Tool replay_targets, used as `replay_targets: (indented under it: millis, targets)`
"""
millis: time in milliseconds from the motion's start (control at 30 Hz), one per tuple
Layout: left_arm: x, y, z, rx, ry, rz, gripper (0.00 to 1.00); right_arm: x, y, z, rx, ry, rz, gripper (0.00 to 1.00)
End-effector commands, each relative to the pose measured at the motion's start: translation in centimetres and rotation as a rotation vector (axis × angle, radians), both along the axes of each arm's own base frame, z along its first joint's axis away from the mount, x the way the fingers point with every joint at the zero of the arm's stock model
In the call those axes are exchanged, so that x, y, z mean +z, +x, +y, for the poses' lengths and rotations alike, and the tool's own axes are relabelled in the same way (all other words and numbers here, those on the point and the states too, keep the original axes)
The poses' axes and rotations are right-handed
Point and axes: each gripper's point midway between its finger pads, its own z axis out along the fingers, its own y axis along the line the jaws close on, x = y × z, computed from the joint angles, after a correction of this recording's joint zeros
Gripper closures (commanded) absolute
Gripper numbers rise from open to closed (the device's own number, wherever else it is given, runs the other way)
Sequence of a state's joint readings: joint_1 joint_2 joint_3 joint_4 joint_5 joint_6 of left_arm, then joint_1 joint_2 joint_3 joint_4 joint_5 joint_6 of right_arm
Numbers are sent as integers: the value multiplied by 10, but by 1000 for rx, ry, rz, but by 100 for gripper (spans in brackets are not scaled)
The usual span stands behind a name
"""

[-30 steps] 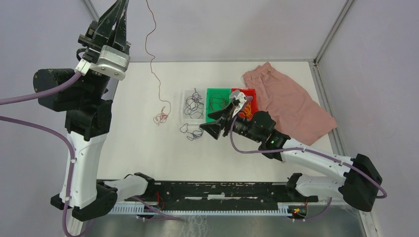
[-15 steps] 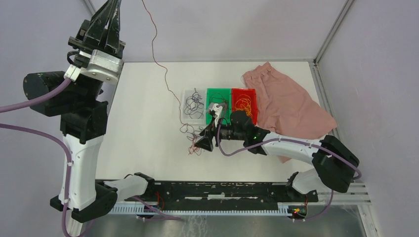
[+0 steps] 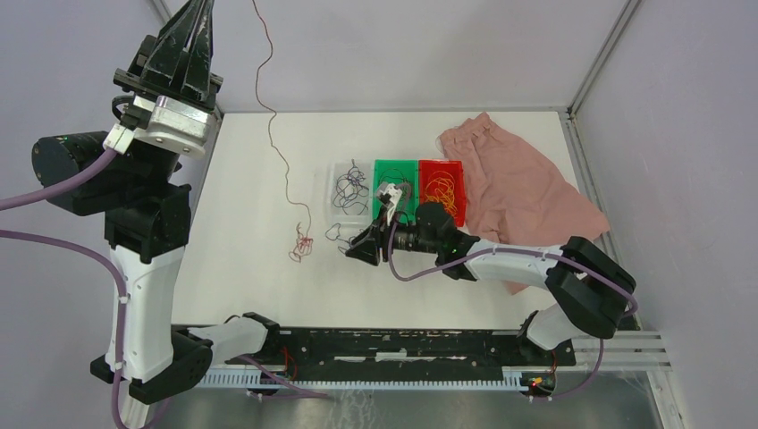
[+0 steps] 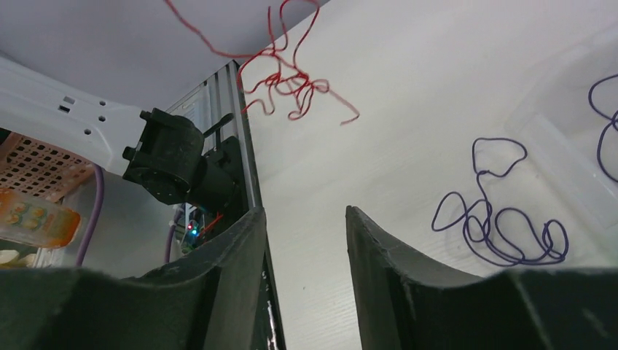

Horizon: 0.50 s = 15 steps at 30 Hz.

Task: Untangle the cables

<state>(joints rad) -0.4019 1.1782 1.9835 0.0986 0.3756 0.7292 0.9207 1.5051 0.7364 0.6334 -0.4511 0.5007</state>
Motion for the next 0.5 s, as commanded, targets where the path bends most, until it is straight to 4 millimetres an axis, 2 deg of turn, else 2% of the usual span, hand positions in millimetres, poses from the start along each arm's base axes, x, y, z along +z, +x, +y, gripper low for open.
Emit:
replay_targets:
  millis: [0,100,300,467]
  targets:
    - [10,-15,3,-30,-23,-20,97,53,2,13,21,171,-47,46]
    - [10,-16,3,-32,-23,-22,97,57,-4,15,42,167,-55,42]
    - [11,-16,3,-36,-25,-21,97,50,-10,28,52,127,-73,39]
    - [3,-10,2,-39,-23,13,97,46,5,31,-18,67,-107,35]
